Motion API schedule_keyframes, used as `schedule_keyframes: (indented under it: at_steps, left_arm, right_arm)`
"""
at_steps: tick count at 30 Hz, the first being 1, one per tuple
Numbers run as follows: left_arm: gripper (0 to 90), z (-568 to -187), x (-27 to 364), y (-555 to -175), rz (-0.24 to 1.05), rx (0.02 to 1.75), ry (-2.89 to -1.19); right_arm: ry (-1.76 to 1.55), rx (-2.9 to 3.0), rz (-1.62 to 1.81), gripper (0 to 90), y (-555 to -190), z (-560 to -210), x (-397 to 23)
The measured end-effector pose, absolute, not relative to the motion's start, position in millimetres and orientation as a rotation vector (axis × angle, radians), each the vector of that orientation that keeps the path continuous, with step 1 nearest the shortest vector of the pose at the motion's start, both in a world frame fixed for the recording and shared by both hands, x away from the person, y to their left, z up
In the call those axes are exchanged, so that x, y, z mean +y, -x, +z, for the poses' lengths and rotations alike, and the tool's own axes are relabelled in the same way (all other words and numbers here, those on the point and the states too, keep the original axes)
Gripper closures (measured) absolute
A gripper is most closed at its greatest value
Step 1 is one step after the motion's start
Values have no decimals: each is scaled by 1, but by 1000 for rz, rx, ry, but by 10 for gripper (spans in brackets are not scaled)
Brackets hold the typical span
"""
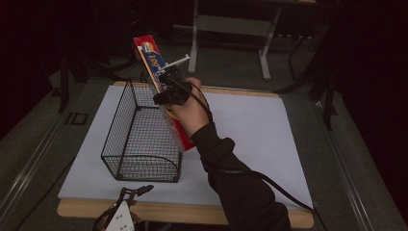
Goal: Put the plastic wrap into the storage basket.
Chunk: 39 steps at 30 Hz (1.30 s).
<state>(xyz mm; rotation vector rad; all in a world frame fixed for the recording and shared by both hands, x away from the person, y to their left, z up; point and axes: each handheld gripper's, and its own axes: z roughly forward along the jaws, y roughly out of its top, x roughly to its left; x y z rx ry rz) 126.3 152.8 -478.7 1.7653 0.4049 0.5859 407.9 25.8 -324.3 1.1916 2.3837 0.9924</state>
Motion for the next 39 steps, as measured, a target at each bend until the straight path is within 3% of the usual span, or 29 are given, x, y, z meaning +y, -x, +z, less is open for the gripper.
schedule_keyframes:
  at_steps: [19, 39]
  left_arm:
    - [0, -479, 154, -125, 585, 406, -1776]
    - [0, -478, 154, -124, 597, 397, -1781]
  right_arm:
    - [-1164, 2437, 1054, 392, -407, -364, 78]
    - [-1252, 2401, 939, 392, -417, -426, 86]
